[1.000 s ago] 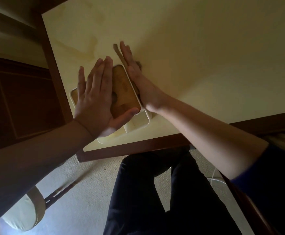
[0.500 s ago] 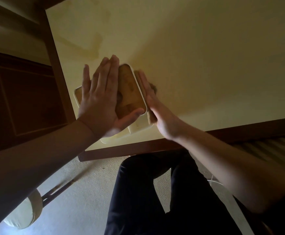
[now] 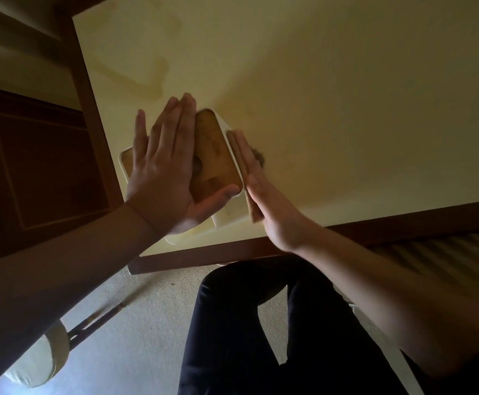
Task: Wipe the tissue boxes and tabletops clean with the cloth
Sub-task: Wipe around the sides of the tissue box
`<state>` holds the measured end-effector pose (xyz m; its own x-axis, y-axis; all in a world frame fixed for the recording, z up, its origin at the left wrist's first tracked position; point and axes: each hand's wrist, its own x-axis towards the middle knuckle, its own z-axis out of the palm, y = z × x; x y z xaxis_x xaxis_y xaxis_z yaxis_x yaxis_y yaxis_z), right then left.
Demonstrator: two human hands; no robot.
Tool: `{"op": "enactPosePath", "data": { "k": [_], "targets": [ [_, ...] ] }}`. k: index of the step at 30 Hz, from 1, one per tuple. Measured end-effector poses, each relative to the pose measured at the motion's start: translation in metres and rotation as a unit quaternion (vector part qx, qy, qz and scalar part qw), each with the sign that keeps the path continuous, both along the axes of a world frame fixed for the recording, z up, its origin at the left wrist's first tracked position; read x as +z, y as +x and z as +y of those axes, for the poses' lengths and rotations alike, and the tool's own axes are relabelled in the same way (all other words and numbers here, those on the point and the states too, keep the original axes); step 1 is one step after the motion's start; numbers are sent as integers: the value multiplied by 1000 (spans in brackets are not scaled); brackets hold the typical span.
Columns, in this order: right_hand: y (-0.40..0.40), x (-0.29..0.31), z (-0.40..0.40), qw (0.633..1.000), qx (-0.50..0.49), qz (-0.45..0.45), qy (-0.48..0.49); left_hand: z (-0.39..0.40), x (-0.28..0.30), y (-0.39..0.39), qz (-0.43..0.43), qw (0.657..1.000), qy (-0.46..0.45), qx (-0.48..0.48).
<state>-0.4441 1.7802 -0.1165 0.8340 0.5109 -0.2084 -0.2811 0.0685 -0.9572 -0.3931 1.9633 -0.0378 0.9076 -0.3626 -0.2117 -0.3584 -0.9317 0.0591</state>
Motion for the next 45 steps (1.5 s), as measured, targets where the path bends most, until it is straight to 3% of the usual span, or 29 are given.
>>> {"op": "enactPosePath", "data": {
  "k": [11, 13, 14, 16, 18, 20, 23, 26, 29, 36, 40, 45],
  "targets": [
    [92, -14, 39, 999, -11, -34, 28, 0, 9, 4, 54, 998, 16, -8],
    [88, -16, 35, 999, -14, -31, 23, -3, 14, -2, 64, 997, -37, 38],
    [85, -15, 32, 1000, -17, -17, 17, -9, 17, -10, 49, 990, -71, 108],
    [80, -14, 29, 1000, -23, 10, 3, -27, 18, -28, 7, 941, -112, 321],
    [78, -14, 27, 1000, -25, 10, 14, -49, 15, -35, 31, 846, -146, 511],
    [77, -14, 26, 999, -15, 20, 30, -64, 9, -31, 50, 783, -178, 594],
    [70, -8, 22, 999, -1, 25, 22, -74, -1, -24, 11, 768, -203, 608],
    [52, -3, 14, 1000, -8, -12, 14, -68, -8, -21, -49, 785, -175, 593],
    [32, -1, 7, 1000, -14, -16, 13, -55, -10, -26, -73, 832, -149, 529],
    [-22, 5, -9, 1000, -15, 6, 9, -12, -2, -28, -9, 976, -67, 205],
    [-46, 7, -9, 999, 4, 31, 17, 0, 1, -19, 14, 998, -28, 53],
    [-5, 4, 8, 999, 3, 30, 14, 0, 1, -17, 7, 999, -18, 34]
  ]
}}
